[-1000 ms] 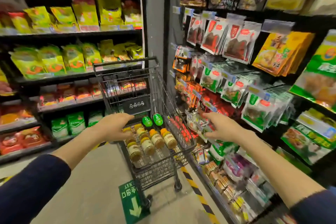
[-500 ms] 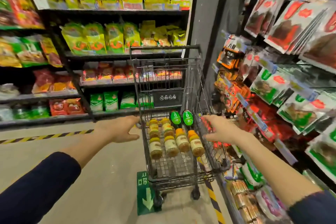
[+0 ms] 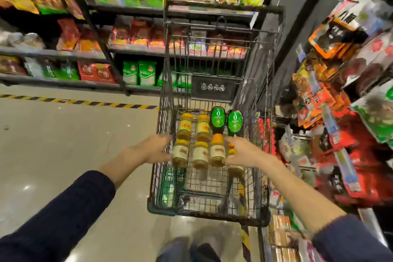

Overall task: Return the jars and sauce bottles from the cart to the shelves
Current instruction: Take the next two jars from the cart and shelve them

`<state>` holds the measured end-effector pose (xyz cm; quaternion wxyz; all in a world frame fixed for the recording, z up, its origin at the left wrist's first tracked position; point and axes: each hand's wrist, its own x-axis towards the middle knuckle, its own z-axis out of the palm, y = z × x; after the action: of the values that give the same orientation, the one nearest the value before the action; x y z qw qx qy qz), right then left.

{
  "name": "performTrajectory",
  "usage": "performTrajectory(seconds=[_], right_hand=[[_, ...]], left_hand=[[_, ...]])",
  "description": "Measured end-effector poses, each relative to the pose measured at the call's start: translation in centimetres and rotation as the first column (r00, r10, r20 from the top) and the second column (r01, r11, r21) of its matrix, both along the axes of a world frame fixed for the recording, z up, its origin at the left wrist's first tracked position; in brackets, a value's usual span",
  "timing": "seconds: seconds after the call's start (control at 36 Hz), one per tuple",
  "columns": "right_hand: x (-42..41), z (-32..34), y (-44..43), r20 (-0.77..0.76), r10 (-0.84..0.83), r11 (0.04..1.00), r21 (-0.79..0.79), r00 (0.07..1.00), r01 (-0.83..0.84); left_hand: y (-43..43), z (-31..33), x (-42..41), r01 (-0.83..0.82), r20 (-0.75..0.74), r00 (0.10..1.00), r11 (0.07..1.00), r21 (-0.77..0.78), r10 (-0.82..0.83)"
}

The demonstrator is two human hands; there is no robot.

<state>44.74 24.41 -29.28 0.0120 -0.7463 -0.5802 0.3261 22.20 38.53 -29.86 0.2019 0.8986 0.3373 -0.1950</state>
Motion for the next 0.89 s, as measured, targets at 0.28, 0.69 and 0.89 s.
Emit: performTrajectory(seconds=[0.28, 0.69, 0.89], right_hand=[[1.7, -9.2, 3.0, -0.092, -0.084, 0.991, -0.116, 0.992, 0.074], [3.2, -20.7, 7.1, -0.164, -0.258, 0.919, -0.347, 0.952, 0.189], [2.6, -23.5, 8.6, -0.129, -0.209, 0.901, -0.412, 0.969, 0.140]], left_hand=[[1.1, -7.9, 3.4, -0.099, -0.086, 0.992, 0.986, -0.137, 0.087], [4.8, -22.3, 7.5, -0.504, -0.225, 0.861, 0.826, -0.252, 0.457], [5.8, -25.6, 7.7, -0.757, -0.293, 0.649, 0.557, -0.341, 0.702]])
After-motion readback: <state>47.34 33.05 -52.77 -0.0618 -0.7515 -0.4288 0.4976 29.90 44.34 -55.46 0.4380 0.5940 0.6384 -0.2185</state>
